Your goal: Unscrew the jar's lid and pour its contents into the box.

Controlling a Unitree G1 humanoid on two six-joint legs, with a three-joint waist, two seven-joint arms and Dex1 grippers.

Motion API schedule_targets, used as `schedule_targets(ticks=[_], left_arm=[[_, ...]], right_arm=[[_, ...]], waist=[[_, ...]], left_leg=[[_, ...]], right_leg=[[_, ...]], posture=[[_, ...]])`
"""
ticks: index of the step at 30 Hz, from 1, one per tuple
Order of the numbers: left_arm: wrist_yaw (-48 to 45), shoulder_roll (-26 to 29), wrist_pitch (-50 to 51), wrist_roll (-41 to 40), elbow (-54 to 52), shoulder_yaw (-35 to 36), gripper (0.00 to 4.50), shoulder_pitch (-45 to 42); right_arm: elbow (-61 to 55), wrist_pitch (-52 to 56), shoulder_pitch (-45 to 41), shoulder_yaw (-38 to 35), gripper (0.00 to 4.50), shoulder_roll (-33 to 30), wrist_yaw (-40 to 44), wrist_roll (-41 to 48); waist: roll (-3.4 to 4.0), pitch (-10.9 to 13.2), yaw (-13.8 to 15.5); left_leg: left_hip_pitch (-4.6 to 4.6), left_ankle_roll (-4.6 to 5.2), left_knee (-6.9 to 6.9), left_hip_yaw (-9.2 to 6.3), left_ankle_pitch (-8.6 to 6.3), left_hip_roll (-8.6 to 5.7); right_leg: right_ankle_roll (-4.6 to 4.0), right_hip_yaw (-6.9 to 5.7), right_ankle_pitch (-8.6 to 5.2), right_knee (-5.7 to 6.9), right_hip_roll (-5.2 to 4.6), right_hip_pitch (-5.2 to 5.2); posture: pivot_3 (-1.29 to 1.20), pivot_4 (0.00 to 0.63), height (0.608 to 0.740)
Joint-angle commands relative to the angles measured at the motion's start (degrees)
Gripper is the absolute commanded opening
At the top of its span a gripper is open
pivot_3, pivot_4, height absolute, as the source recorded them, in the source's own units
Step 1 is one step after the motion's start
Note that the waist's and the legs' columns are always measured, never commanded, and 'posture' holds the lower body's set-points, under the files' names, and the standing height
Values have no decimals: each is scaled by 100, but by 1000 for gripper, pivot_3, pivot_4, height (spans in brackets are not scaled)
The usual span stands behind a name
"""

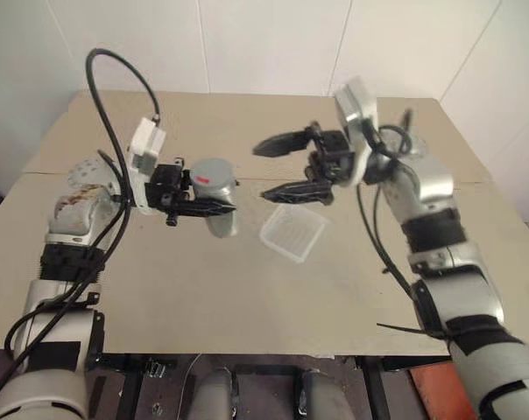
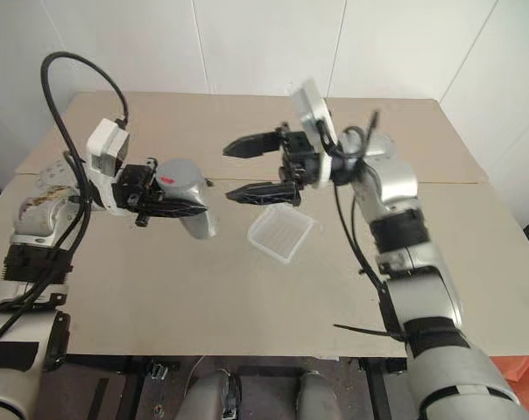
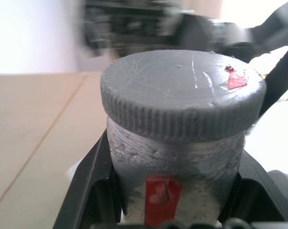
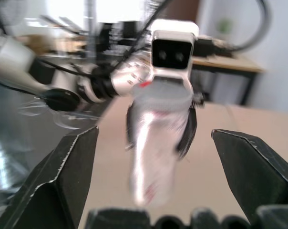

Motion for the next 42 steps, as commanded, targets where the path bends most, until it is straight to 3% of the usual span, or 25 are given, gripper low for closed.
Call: schedule_targets(ticks=[1, 8, 20, 42], left_arm=[[314, -111, -309, 241, 292, 203, 1990, -186], [473, -493, -517, 438, 424, 122, 1990, -241], [449, -619, -548, 498, 312, 206, 1990, -226], [416, 7, -197, 245, -458, 547, 1990, 446]], right_arm=[[-1555, 687, 301, -251, 4439, -27, -1274, -57], [-2522, 1744, 178, 219, 4439, 588, -3037, -569], [-1694, 1693, -269, 479, 4439, 1264, -3605, -1168], [-1464, 1403, 153, -376, 4439, 34, -3112, -959]], waist=[[0, 0, -42], [0, 0, -84], [0, 0, -69], [0, 0, -35]], left_leg=[[-2, -2, -2, 2, 1, 0], [-4, -1, 1, 5, 1, 1], [-12, 4, 4, 2, -2, -2], [-13, 8, 2, 4, -4, 0]], right_leg=[[0, 2, 0, 2, 0, -4], [0, 2, 0, 5, 1, -8], [0, 0, 2, 1, 1, -5], [1, -1, 2, -4, -1, -5]], posture=[[0, 150, 740], [0, 150, 740], [0, 150, 740], [0, 150, 740]])
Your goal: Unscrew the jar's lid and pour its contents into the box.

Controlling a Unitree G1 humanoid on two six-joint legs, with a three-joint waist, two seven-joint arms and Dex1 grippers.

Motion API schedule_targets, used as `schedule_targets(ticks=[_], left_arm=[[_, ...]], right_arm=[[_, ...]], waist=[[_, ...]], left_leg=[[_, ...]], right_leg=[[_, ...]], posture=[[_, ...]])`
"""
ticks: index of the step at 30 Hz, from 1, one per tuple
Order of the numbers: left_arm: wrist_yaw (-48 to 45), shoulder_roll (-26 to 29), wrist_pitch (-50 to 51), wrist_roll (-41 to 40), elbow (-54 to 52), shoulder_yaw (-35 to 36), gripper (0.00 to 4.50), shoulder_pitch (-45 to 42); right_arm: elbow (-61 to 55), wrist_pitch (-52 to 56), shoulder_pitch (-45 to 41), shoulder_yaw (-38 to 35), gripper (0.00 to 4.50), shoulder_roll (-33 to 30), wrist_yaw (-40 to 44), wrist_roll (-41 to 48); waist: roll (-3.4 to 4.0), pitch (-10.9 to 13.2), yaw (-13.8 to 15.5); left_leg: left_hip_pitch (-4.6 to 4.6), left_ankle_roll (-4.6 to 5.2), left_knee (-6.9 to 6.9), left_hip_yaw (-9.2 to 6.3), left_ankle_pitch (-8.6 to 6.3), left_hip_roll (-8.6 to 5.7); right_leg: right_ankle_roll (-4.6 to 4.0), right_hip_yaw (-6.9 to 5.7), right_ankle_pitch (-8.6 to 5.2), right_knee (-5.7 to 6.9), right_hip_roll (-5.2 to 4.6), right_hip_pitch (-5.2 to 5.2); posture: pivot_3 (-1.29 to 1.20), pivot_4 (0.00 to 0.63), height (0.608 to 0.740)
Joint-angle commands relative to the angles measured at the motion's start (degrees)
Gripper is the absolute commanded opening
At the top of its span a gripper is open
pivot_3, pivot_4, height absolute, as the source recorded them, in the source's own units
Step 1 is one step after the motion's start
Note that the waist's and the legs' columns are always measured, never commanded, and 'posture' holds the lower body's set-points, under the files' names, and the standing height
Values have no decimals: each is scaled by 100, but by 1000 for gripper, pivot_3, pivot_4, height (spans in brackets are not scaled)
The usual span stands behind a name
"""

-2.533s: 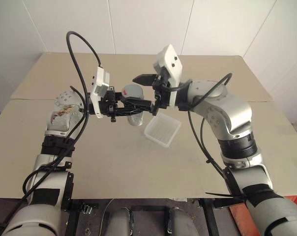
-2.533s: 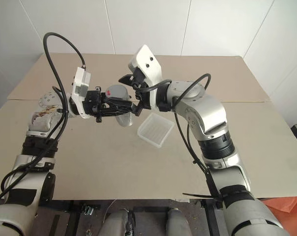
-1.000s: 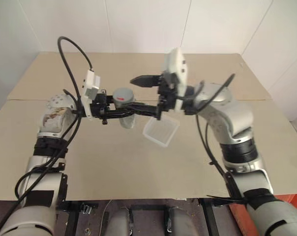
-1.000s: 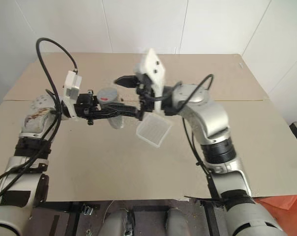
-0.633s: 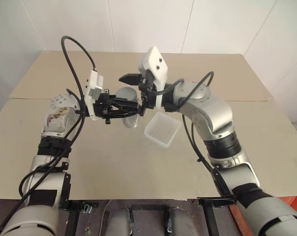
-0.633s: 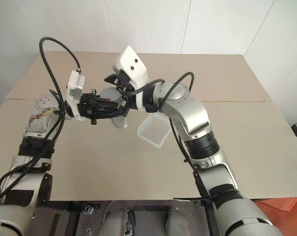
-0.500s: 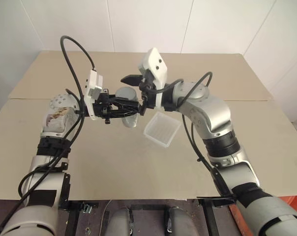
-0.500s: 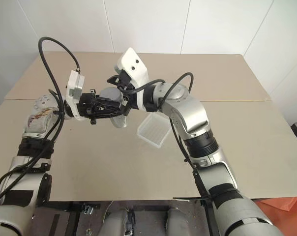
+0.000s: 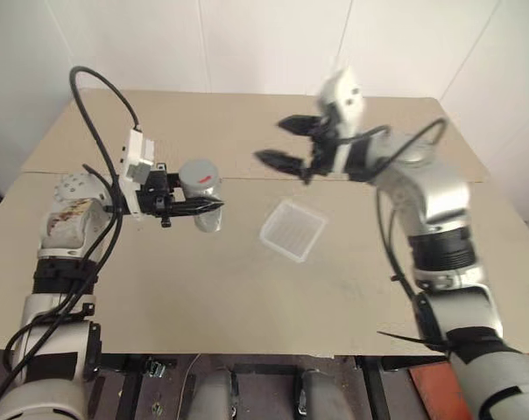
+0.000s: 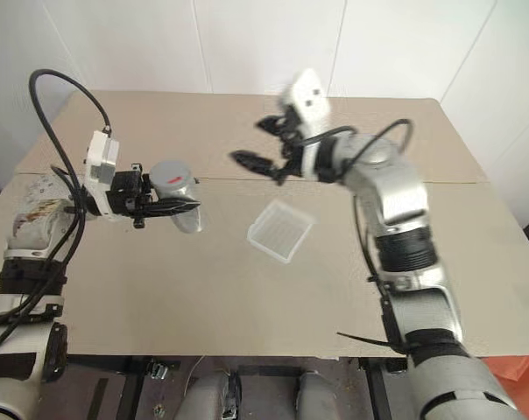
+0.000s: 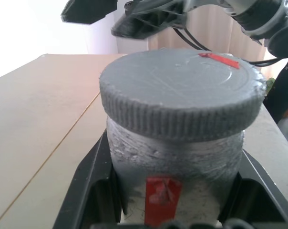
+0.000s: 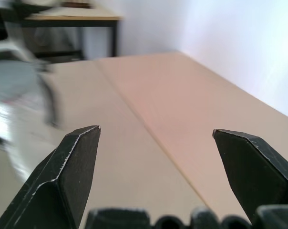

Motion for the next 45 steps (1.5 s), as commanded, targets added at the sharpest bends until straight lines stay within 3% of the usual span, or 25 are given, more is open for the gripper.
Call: schedule_targets(ticks=[1, 11, 17, 23, 45], left_arm=[[37, -60, -15, -83, -175, 73, 1990, -106], [256, -680, -397, 232, 533, -117, 1990, -623], [131, -878, -534, 286, 766, -194, 1990, -837], [78, -872, -549, 297, 740, -182, 1990, -818], [-40, -224, -238, 96, 203, 32, 1990, -371]], right_arm=[[-490, -102, 48, -54, 4439, -13, 137, 107], [-1704, 768, -119, 256, 4439, 590, 27, 745], [-1104, 558, -437, 790, 4439, 1101, -454, 89], [-536, 282, -599, 754, 4439, 1343, -677, -272], [-473, 120, -167, 131, 4439, 150, -227, -71]], waist=[[0, 0, -39], [0, 0, -63], [0, 0, -66], [0, 0, -58], [0, 0, -23]], left_leg=[[0, -1, -1, 0, 1, 1], [0, -1, 3, -4, 1, 0], [0, -2, 4, -3, 1, 0], [-1, -3, 3, -2, 2, -1], [-2, 0, 3, -3, 0, -2]], right_leg=[[0, 0, 0, 1, 2, -1], [1, 1, 1, 4, 4, 1], [0, 1, 1, 5, 4, 1], [1, 1, 1, 3, 3, 0], [1, -2, 1, -1, 0, 3]], posture=[[0, 150, 740], [0, 150, 740], [0, 150, 740], [0, 150, 740], [0, 150, 740]])
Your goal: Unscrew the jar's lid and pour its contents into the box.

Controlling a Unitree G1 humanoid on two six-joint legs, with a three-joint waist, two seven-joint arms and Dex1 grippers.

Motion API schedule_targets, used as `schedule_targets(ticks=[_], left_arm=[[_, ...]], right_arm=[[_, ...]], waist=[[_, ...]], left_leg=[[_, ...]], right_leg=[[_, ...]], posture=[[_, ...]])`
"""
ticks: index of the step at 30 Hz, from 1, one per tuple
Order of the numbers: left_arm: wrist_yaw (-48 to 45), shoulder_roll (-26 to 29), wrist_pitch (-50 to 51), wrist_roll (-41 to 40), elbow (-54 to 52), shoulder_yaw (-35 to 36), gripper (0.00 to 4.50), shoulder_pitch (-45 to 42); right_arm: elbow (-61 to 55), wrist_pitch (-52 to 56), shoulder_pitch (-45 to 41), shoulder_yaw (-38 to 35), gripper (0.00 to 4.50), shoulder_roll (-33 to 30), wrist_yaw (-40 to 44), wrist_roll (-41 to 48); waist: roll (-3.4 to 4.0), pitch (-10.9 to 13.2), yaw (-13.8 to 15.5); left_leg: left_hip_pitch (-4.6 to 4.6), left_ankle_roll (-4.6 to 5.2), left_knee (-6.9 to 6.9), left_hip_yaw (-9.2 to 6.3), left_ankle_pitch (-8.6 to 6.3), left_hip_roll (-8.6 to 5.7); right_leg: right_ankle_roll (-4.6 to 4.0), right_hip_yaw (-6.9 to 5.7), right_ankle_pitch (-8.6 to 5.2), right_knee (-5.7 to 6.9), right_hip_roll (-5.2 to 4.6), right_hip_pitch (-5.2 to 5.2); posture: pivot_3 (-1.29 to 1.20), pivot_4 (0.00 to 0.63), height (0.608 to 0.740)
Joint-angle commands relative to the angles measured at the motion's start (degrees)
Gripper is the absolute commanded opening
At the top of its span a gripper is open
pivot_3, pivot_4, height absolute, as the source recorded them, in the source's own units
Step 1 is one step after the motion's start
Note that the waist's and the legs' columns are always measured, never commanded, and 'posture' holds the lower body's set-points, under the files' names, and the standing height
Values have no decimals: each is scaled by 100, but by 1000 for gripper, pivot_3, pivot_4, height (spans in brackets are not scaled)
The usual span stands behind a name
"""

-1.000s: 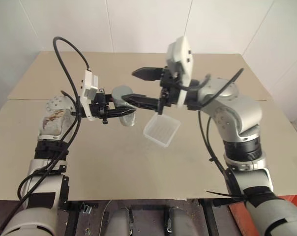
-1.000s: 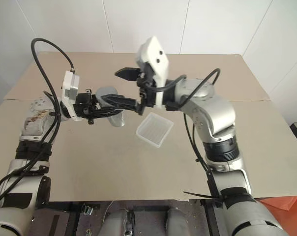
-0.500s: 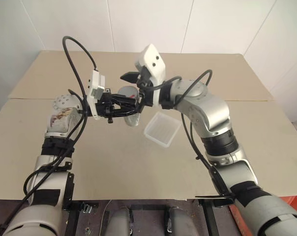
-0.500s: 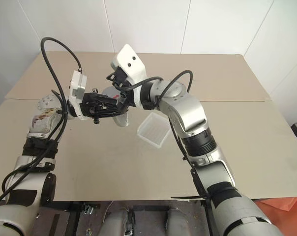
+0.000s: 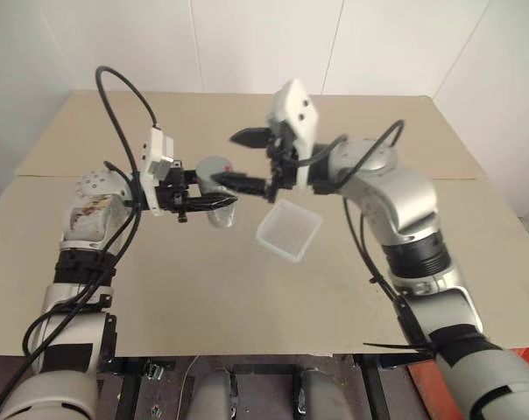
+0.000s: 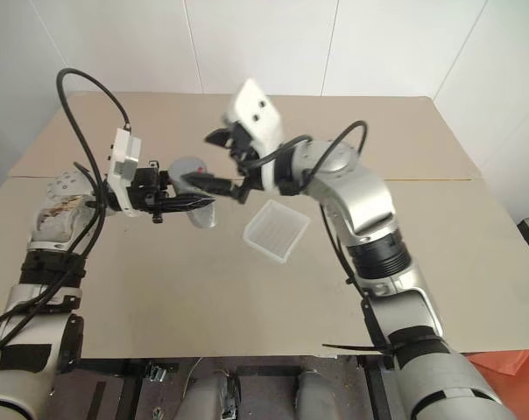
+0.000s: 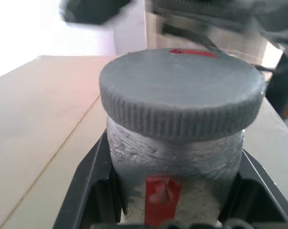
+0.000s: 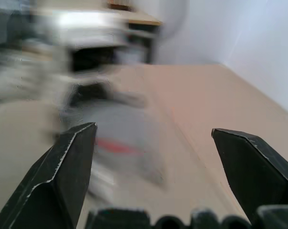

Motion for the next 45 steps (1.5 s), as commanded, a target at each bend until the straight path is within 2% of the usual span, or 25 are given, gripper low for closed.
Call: schedule_targets(ticks=[1, 7, 15, 18, 26, 34, 45], left_arm=[[-59, 62, -1, -144, -232, 154, 1990, -89], [-34, 16, 8, -144, -231, 172, 1990, -100], [180, -383, -24, -101, -144, 59, 1990, -145], [150, -519, -55, -73, -52, -12, 1990, -261], [65, -610, -72, -82, 37, -72, 1990, -413], [-65, -395, -10, -144, -71, 18, 1990, -319], [-291, 46, 161, -281, -52, 145, 1990, -371]], right_arm=[[-146, -147, 6, -227, 4439, -42, 24, 37], [-378, -122, 126, -291, 4439, -108, 172, 110], [-1089, 357, -129, -251, 4439, 417, 115, 739], [-1006, 300, -225, 55, 4439, 709, 92, 599], [-351, 84, -475, 327, 4439, 1157, 57, 323], [-32, -73, -376, 265, 4439, 1054, 198, 144], [234, -233, -174, -10, 4439, 584, 261, 9]], waist=[[0, 0, -22], [0, 0, -71], [0, 0, -46], [0, 0, -47], [0, 0, -46], [0, 0, -52], [1, 0, -46]], left_leg=[[0, 0, -1, 1, 0, 1], [1, -2, -4, 1, 1, 2], [1, -2, -1, -1, 1, 2], [2, -2, 0, -1, 1, 2], [1, -3, 0, -1, 2, 0], [1, -3, 0, -1, 2, 1], [1, -3, 0, -1, 2, 1]], right_leg=[[0, 2, 0, 0, 0, -2], [0, 4, 0, 3, 3, -5], [0, 4, 0, 6, 3, -4], [0, 3, 0, 6, 3, -3], [0, 3, 0, 5, 3, -3], [0, 3, 0, 5, 3, -4], [0, 3, 0, 5, 3, -3]], posture=[[0, 150, 740], [0, 150, 740], [0, 150, 740], [0, 150, 740], [0, 150, 740], [0, 150, 740], [0, 150, 740]])
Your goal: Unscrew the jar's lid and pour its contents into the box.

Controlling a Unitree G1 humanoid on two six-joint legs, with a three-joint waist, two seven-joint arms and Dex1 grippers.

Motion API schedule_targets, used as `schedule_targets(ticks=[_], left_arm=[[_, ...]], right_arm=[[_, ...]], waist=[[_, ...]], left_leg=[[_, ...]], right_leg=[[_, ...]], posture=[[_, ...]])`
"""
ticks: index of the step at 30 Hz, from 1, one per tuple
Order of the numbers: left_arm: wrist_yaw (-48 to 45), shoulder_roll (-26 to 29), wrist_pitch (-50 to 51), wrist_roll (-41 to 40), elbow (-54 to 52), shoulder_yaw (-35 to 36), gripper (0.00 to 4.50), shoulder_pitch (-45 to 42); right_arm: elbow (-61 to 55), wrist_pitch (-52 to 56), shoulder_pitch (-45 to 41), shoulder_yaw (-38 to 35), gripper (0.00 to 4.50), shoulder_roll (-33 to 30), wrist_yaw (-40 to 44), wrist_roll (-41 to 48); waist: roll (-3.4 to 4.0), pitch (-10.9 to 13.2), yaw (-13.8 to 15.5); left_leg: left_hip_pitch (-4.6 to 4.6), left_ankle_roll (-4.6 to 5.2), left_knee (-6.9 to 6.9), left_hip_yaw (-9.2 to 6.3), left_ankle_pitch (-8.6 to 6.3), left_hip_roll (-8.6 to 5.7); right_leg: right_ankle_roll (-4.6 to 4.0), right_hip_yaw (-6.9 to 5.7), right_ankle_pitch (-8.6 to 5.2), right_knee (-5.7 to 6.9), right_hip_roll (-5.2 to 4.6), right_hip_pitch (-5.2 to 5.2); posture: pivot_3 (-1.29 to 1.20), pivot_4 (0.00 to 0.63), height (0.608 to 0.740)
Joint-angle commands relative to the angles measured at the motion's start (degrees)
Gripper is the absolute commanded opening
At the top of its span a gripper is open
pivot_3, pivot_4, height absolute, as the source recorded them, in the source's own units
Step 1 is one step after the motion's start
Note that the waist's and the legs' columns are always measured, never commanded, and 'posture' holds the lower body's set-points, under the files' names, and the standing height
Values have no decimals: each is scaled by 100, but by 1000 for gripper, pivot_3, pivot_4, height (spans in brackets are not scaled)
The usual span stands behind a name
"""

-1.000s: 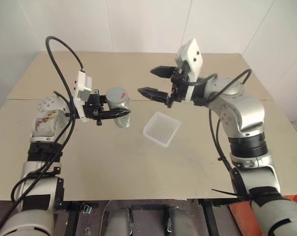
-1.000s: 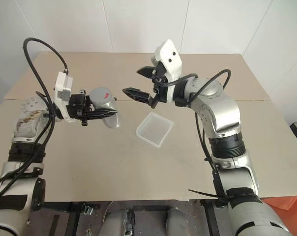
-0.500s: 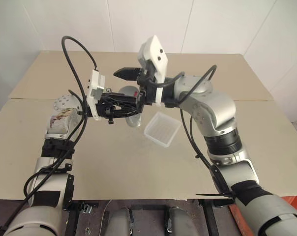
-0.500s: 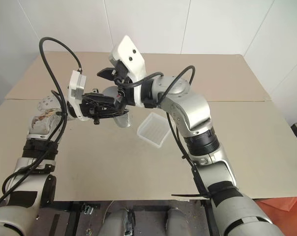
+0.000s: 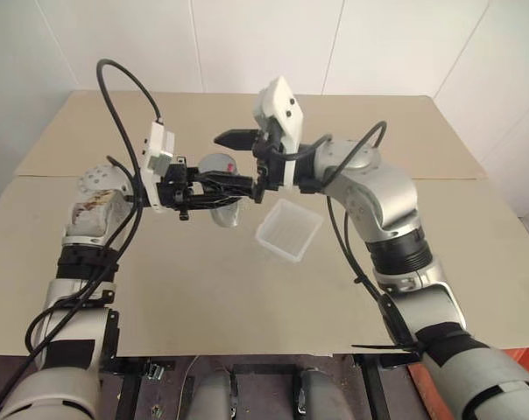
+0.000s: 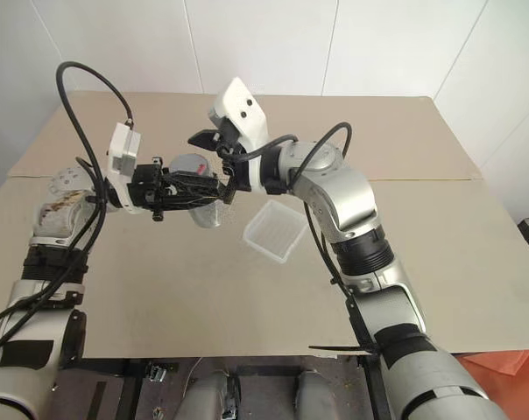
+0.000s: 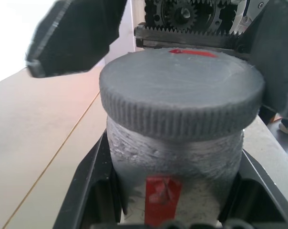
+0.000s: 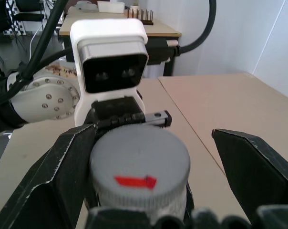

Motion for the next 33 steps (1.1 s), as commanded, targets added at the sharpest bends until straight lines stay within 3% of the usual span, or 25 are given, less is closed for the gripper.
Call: schedule_targets(ticks=[1, 14, 21, 27, 33], left_arm=[[-234, 237, 47, -228, -173, 284, 1990, -71], [-315, 386, 217, -339, -379, 379, 1990, 112], [-301, 354, 203, -311, -348, 347, 1990, 115], [-172, 77, 30, -120, -63, 187, 1990, -42], [-171, -206, -108, 6, 212, 99, 1990, -269]], right_arm=[[153, -141, 33, -421, 4439, -347, -160, -145], [483, -327, 11, -626, 4439, -857, -198, -157], [197, -202, 82, -768, 4439, -950, -142, -57], [-1004, 502, 158, -847, 4439, -786, -51, 734], [-1360, 744, 77, -398, 4439, -279, -479, 607]], waist=[[0, 0, -3], [0, 0, 65], [0, 0, -46], [0, 0, 0], [0, 0, 3]], left_leg=[[0, 0, 0, 0, 0, 0], [0, 1, 1, 2, -1, -1], [0, -1, -3, 3, 1, 1], [0, 0, -2, 1, 0, 1], [0, 0, 3, 1, 0, 0]], right_leg=[[0, 0, 0, 0, 0, 0], [0, -4, 0, -5, -4, 5], [0, 2, 0, -1, 1, -2], [0, 2, 0, -2, 0, -1], [0, 1, 1, 5, 0, 0]], posture=[[0, 150, 740], [0, 150, 740], [0, 150, 740], [0, 150, 740], [0, 150, 740]])
